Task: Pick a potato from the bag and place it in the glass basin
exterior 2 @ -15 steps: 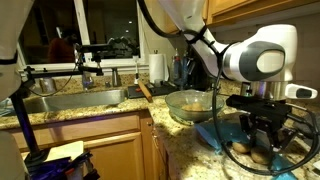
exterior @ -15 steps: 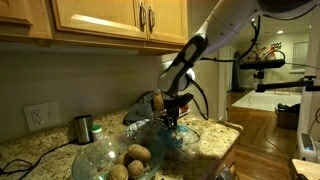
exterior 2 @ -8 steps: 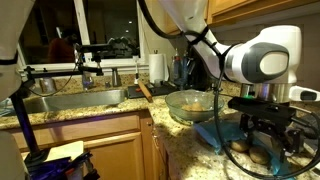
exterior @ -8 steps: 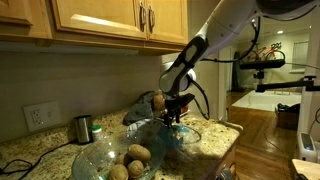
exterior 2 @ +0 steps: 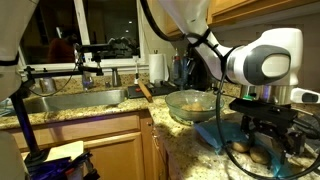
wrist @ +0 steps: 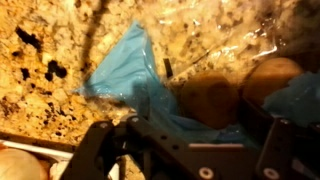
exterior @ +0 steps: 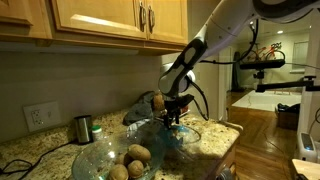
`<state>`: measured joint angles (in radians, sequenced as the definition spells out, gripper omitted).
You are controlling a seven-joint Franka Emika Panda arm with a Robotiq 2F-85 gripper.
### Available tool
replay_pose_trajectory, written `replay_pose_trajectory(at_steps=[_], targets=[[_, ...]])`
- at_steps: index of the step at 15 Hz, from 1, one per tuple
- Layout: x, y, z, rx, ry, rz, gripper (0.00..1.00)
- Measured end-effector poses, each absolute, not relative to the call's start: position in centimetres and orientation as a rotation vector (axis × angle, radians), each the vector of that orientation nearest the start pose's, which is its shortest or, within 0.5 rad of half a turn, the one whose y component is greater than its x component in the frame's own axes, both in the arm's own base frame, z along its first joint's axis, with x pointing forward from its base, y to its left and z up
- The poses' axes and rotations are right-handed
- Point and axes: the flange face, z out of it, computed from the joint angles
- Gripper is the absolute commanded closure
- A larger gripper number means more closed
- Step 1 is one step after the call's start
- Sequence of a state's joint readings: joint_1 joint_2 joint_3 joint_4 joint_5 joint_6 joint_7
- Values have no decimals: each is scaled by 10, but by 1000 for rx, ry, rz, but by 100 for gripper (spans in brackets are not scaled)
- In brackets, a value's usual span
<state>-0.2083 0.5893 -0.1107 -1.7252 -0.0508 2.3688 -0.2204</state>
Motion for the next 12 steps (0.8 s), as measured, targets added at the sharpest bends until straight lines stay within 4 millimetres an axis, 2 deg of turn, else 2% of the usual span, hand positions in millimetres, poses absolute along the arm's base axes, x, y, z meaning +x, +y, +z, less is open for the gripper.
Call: replay_pose_trajectory(at_steps=[5,12], targets=[[644,-206,250,-3250,71,-45,6],[644,-206,246,-3249,71,-36,12]])
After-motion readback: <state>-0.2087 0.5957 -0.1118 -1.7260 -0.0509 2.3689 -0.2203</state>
